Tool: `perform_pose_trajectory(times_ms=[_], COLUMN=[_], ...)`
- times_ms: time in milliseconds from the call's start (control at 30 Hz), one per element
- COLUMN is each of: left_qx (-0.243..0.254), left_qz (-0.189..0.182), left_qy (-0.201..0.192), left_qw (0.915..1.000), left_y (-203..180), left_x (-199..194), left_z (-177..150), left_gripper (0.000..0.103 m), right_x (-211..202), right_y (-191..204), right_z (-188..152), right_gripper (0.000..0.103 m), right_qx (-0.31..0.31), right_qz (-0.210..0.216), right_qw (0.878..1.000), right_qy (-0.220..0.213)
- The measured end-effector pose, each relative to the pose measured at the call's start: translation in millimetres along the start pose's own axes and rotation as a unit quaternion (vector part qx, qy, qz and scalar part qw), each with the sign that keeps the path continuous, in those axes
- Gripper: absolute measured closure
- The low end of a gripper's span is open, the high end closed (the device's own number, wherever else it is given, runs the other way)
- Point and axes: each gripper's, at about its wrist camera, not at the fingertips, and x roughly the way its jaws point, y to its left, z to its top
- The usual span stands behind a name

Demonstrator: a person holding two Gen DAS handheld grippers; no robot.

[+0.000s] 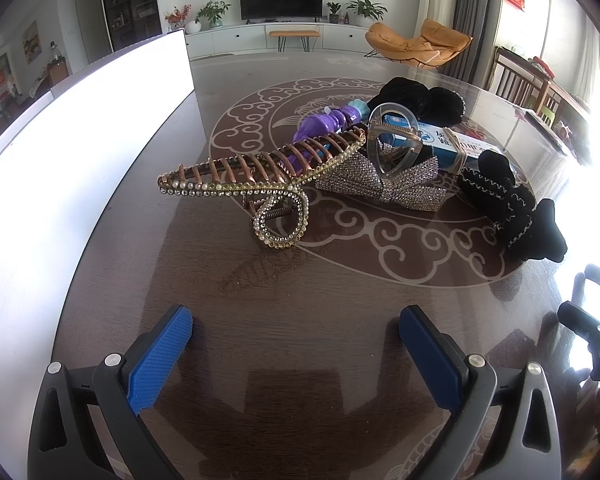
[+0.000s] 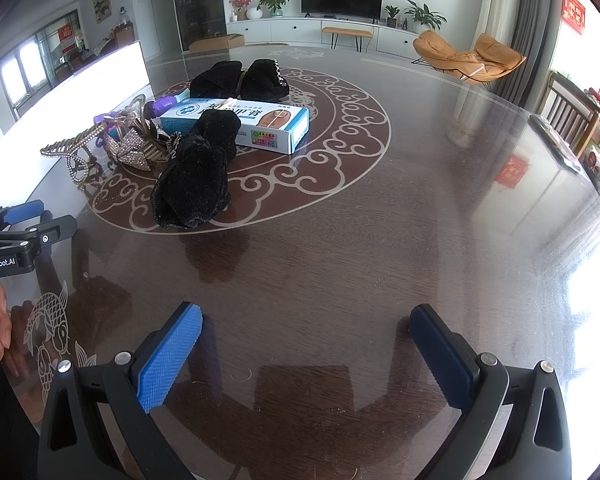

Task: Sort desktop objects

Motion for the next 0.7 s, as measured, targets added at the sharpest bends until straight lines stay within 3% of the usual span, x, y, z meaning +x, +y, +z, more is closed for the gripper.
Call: perform_pose_trajectory(times_ms=[533, 567, 700], left_qx=[-0.001, 0.000, 0.020], left_qz=[-0.017, -0.013, 0.016], left_qy=[0.010, 0.002, -0.090], left_qw=[0.9998, 0.9999, 0.9956], left_y=[5, 4, -3], left_x=[-5, -10, -50], left_z=[1, 7, 51], left_gripper=[0.000, 0.000, 0.000], right_x=[0, 0, 0], right_y=[0, 0, 0], right_z=[0, 0, 0], right_gripper=[0.000, 0.000, 0.000], right_qx=[0.000, 0.000, 0.000], right_qz=[0.000, 0.000, 0.000], right_qw=[1.000, 1.000, 1.000], right_qy=[0.000, 0.000, 0.000])
